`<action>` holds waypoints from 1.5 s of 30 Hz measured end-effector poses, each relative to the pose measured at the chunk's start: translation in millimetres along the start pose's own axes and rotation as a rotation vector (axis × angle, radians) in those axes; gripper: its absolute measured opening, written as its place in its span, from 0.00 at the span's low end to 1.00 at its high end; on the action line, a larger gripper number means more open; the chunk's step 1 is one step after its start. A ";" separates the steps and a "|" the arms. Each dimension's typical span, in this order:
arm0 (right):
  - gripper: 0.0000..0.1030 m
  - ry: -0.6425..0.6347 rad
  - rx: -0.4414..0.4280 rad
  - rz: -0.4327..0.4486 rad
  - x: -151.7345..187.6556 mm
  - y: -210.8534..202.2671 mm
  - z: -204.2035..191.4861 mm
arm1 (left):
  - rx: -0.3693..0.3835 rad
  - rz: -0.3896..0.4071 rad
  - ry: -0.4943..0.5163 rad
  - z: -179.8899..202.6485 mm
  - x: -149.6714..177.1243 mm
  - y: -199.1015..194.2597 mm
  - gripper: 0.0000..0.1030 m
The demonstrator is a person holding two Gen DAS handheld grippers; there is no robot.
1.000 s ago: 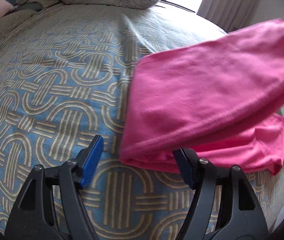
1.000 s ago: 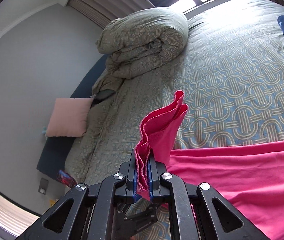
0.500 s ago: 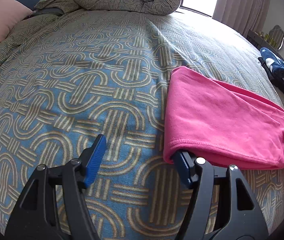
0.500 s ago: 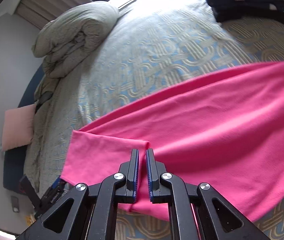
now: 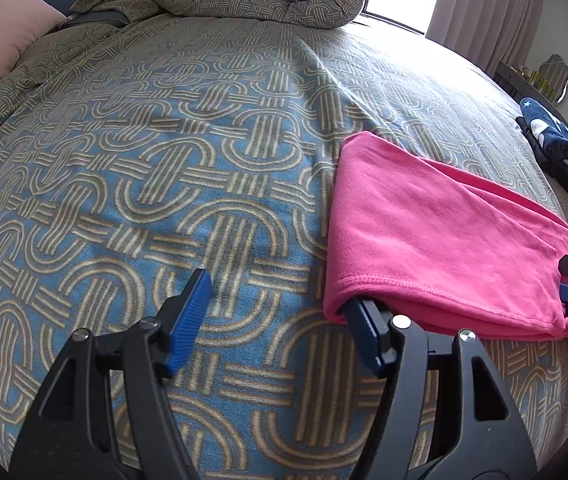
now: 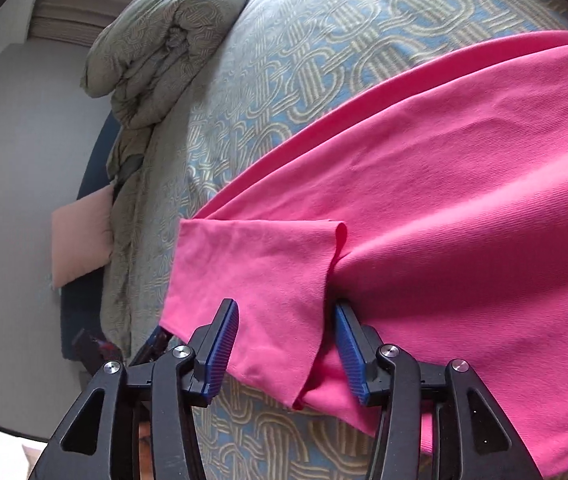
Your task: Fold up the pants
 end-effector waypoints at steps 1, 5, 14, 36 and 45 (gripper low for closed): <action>0.48 0.005 -0.010 -0.003 -1.8 4.8 -0.8 | 0.000 0.000 0.002 0.3 -0.1 0.2 0.65; 0.07 -0.004 -0.033 0.013 -14.6 15.3 -11.4 | 0.003 -0.008 0.007 0.5 -1.6 2.0 0.65; 0.03 -0.231 0.099 0.163 -55.4 -23.3 -70.1 | 0.040 -0.026 0.017 9.9 -1.8 1.8 0.66; 0.19 -0.195 0.364 0.103 -36.6 -27.3 14.4 | 0.014 -0.041 0.090 6.5 10.2 -5.7 0.68; 0.21 -0.179 0.360 0.105 -2.0 -65.7 25.6 | -0.010 -0.055 0.086 5.5 16.5 -15.3 0.68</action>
Point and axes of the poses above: each gripper's, at about its wrist camera, not at the fingertips, and y roughly the way its jaws point, z to its right, x to its underside, the point moved 7 cm from there along y, roughly the way its jaws point, and after that the axes turned 10 degrees about -y, right-handed, at the moved point
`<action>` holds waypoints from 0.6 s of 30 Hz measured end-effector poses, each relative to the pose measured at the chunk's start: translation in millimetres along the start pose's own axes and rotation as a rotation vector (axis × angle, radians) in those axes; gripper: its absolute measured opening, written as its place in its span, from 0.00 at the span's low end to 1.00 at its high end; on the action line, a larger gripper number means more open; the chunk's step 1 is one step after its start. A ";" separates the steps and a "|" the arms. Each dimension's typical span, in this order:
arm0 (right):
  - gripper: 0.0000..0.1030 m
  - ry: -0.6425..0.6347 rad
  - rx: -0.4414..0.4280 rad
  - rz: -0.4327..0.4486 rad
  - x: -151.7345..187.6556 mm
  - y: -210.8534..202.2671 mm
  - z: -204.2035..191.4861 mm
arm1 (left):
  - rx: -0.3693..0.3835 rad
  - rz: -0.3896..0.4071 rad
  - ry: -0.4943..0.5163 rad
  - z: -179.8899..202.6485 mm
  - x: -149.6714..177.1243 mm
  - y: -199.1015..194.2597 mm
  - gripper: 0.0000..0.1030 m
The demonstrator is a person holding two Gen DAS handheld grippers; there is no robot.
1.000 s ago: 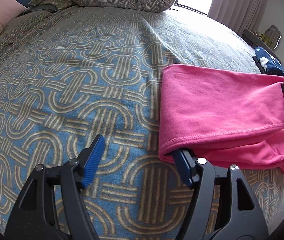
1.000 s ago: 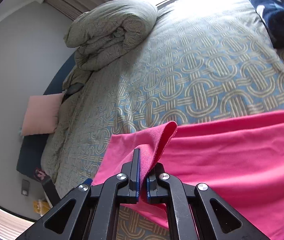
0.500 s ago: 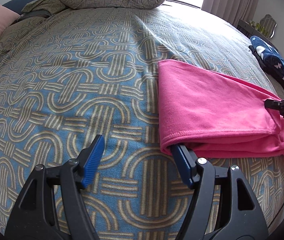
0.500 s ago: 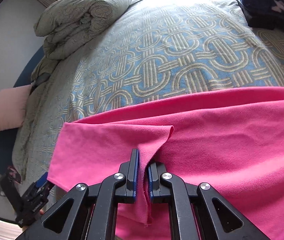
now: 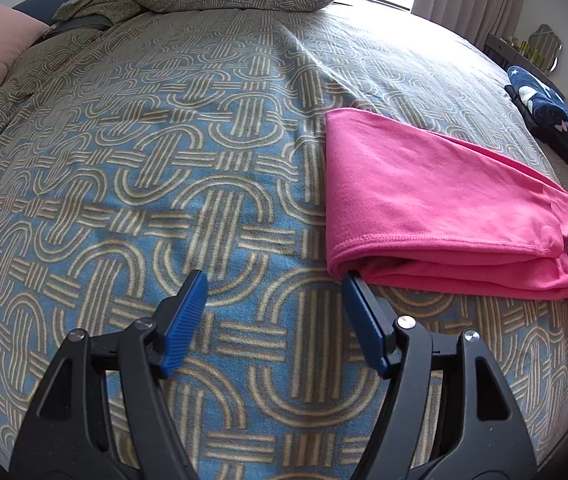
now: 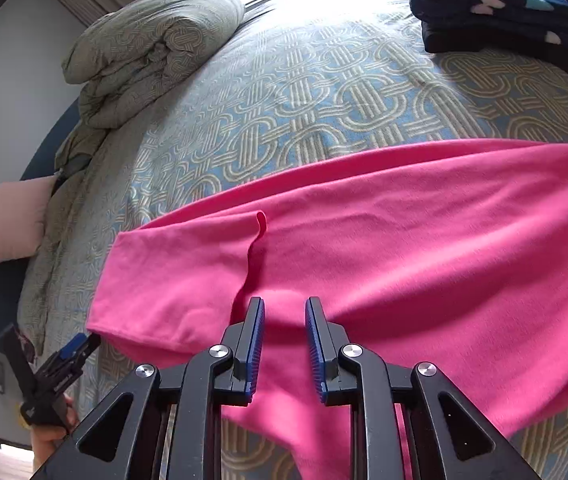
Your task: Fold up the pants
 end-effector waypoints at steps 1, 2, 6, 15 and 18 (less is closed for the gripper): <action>0.21 -0.012 0.003 -0.006 5.7 -4.6 -0.2 | 0.006 -0.001 0.002 1.7 1.5 -2.0 0.68; 0.22 -0.025 0.006 -0.012 11.2 -8.6 0.3 | 0.014 -0.003 0.007 4.8 3.9 -4.0 0.68; 0.24 -0.087 -0.006 -0.053 42.1 -20.7 0.1 | 0.042 -0.006 0.061 28.0 10.3 -9.5 0.68; 0.23 -0.134 0.019 -0.080 89.6 -37.6 3.1 | 0.145 -0.019 0.144 85.4 18.5 -24.3 0.68; 0.23 -0.084 0.009 -0.044 90.4 -47.2 11.5 | 0.190 -0.029 0.182 110.4 25.5 -29.8 0.68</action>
Point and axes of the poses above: each gripper's, at about its wrist camera, not at the fingertips, and y roughly the way its jaws point, z to its right, x to its underside, the point moved 7 cm from there along y, roughly the way its jaws point, and after that the axes turned 10 degrees about -y, right-handed, at the moved point
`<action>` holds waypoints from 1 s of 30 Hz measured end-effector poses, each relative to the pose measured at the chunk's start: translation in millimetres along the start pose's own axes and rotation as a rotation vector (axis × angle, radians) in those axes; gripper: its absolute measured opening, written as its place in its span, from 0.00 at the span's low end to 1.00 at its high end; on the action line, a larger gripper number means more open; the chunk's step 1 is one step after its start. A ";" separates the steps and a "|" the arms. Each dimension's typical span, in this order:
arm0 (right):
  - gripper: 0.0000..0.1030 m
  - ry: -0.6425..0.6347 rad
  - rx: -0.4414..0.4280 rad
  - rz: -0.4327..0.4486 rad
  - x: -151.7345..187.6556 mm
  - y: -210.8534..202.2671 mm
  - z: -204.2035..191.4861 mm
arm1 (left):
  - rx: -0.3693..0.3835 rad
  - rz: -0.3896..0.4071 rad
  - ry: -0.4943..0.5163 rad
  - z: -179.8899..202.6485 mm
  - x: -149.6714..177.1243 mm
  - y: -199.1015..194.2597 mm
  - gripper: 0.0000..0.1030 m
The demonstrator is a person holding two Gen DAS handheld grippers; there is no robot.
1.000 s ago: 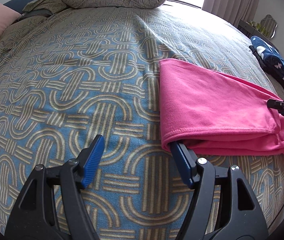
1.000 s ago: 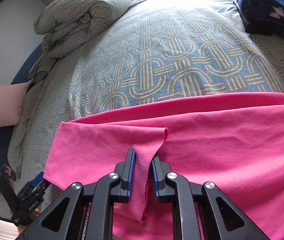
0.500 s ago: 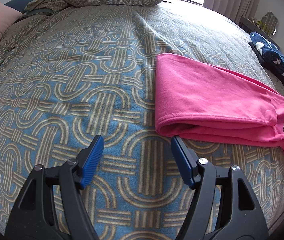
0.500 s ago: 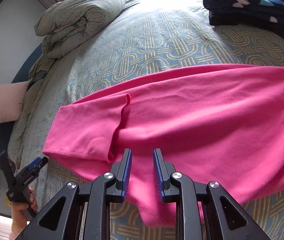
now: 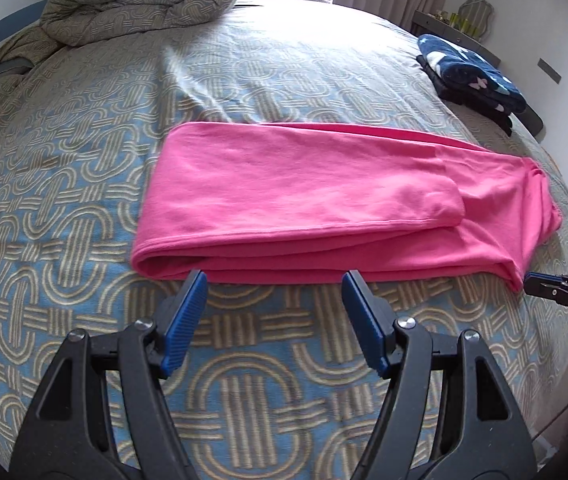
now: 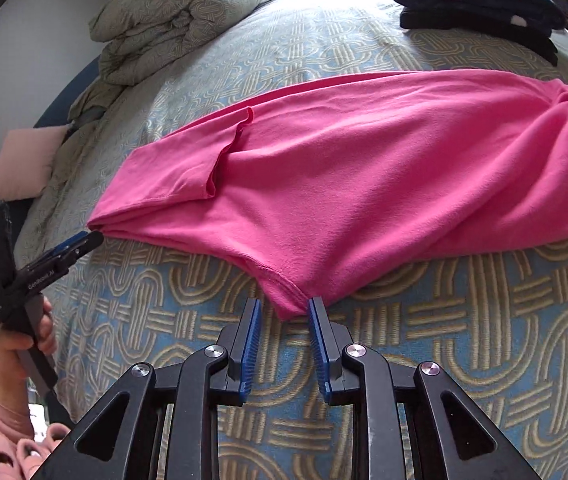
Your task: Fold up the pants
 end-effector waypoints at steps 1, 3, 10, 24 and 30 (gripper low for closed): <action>0.23 0.013 0.000 0.011 -0.5 -2.6 4.1 | 0.014 -0.004 0.016 9.8 1.0 0.3 0.68; 0.23 0.018 -0.005 0.028 0.5 -7.4 6.7 | 0.057 -0.023 0.044 31.7 4.4 1.8 0.68; 0.24 0.014 0.010 0.064 9.8 -17.1 13.9 | 0.393 -0.192 0.142 137.0 35.2 8.7 0.68; 0.38 0.286 0.009 0.237 26.7 -61.1 93.2 | 0.449 -0.230 0.337 234.1 49.4 36.4 0.68; 0.39 0.335 -0.009 0.245 31.1 -58.4 103.8 | 0.472 -0.229 0.452 260.3 64.7 21.8 0.45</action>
Point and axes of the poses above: each gripper's, at about its wrist camera, not at the fingertips, and y roughly the way its jaws point, z to its right, x to its underside, the point moved 7 cm from there along y, roughly the way its jaws point, and after that the axes turned 10 degrees about -y, right-handed, at the moved point
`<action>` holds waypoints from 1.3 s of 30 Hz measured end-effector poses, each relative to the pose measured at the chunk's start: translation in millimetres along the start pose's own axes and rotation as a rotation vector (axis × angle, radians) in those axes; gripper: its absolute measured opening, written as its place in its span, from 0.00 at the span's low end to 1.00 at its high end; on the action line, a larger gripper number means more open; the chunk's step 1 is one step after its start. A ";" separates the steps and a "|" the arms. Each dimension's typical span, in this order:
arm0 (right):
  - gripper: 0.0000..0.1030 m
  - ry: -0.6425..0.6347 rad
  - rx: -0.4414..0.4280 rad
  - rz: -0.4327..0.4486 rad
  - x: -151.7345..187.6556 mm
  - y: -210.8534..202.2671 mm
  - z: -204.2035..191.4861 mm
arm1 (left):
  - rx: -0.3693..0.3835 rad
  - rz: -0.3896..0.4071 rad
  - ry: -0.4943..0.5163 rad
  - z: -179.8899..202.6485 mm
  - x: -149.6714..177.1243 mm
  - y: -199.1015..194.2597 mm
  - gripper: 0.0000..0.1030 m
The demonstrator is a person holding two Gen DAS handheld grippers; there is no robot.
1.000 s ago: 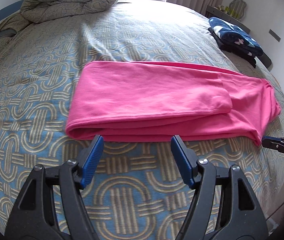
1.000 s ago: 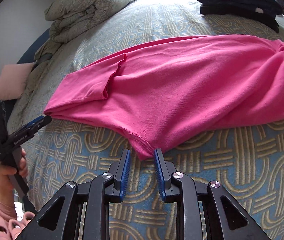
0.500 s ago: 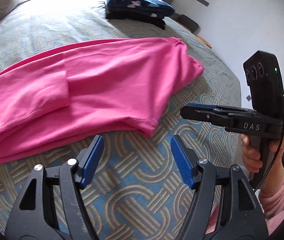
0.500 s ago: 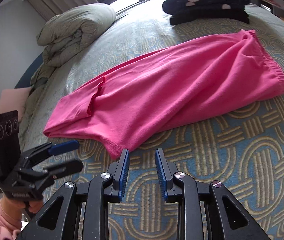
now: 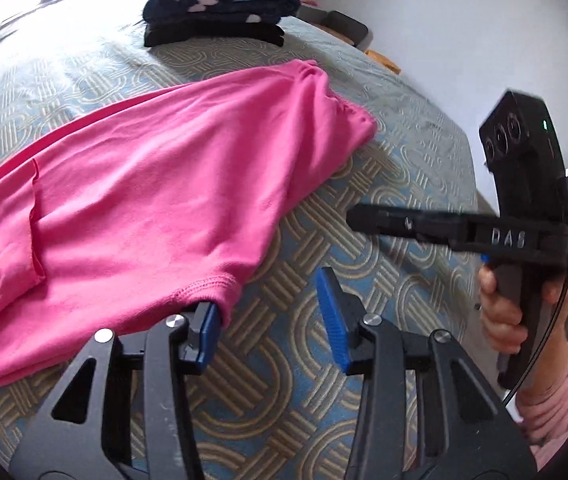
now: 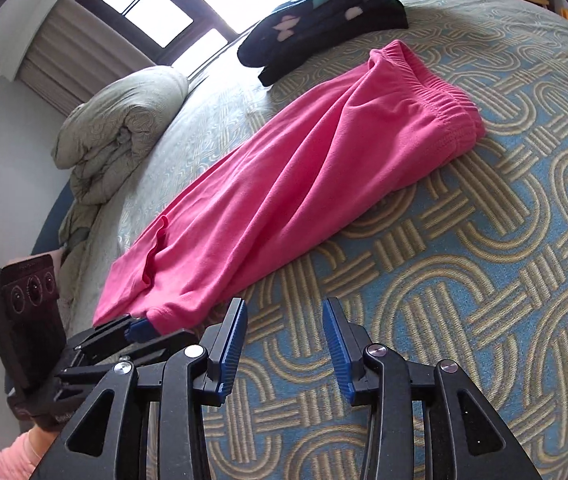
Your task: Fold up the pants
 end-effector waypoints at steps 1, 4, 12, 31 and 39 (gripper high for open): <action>0.39 0.003 -0.002 0.005 -0.4 -1.4 1.2 | -0.001 -0.012 0.009 1.4 4.9 -1.1 0.45; 0.39 0.004 0.002 0.023 -1.7 -7.7 6.4 | -0.007 -0.011 0.009 -0.9 14.9 -10.5 0.45; 0.50 0.109 0.024 0.084 -20.1 -17.3 36.0 | -0.048 -0.050 0.068 3.2 35.0 -17.3 0.46; 0.07 0.050 0.167 0.157 -75.5 -9.2 89.2 | -0.140 0.008 -0.035 -32.4 5.5 -26.8 0.47; 0.10 -0.099 0.279 0.198 -87.9 -55.1 82.8 | -0.151 0.018 -0.051 -40.2 1.5 -26.9 0.47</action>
Point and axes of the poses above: each gripper's, at about its wrist camera, not at the fingertips, and y roughly the way its jaws point, z to its right, x to its underside, the point moved 7 cm from there along y, roughly the way its jaws point, and after that the axes turned 10 degrees about -y, right-handed, at the moved point
